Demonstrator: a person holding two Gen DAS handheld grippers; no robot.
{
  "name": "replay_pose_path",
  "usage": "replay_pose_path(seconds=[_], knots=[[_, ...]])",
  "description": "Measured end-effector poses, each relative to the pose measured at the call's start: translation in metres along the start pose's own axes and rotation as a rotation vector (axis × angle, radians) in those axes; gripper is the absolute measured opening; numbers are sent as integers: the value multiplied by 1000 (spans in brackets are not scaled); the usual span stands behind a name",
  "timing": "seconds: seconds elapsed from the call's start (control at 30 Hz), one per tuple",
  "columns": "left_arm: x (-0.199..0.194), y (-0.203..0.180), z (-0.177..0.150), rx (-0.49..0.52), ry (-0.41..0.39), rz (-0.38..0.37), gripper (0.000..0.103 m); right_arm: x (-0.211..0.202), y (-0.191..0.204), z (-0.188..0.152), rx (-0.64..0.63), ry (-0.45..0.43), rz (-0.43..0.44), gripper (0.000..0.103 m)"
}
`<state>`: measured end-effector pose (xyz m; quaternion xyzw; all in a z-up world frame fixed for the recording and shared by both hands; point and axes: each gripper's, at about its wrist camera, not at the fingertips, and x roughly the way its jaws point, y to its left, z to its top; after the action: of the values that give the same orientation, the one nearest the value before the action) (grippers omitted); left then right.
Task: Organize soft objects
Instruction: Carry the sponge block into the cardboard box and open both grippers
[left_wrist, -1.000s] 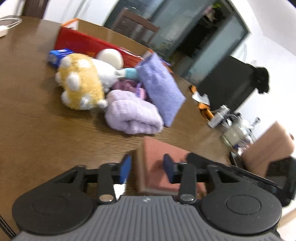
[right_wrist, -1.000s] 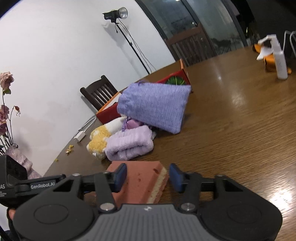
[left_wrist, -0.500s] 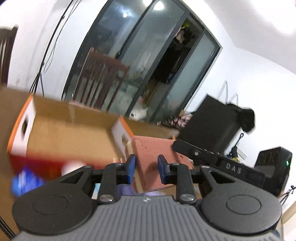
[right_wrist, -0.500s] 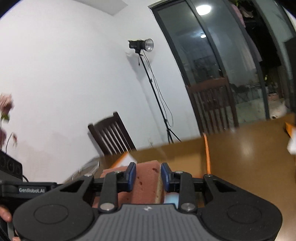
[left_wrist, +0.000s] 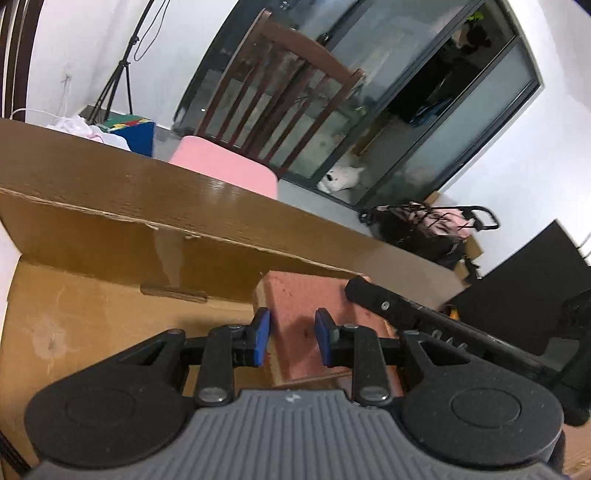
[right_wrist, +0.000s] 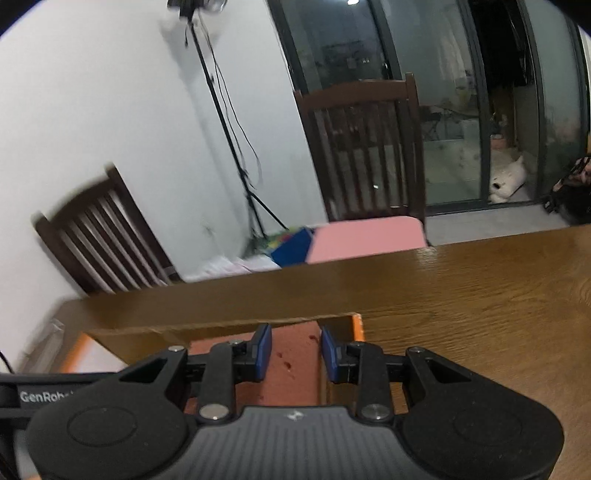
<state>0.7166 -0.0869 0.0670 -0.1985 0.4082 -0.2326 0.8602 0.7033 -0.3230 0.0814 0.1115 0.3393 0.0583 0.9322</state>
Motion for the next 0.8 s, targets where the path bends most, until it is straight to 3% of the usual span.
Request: replay_pose_path(seconds=[0.07, 0.2, 0.33, 0.43, 0.6, 0.8], knots=[[3, 7, -1, -28, -20, 12, 42, 10, 10, -6, -64, 9, -37, 30], [7, 26, -6, -79, -21, -13, 55, 16, 21, -17, -115, 12, -83, 38], [14, 43, -3, -165, 9, -61, 65, 15, 16, -14, -88, -27, -63, 50], [8, 45, -2, -164, -34, -35, 72, 13, 11, -13, -77, -22, -43, 54], [-51, 29, 3, -66, -177, -4, 76, -8, 9, -15, -96, -85, -37, 63], [-161, -2, -13, 112, -323, 61, 84, -101, 21, -17, -168, -217, -6, 84]])
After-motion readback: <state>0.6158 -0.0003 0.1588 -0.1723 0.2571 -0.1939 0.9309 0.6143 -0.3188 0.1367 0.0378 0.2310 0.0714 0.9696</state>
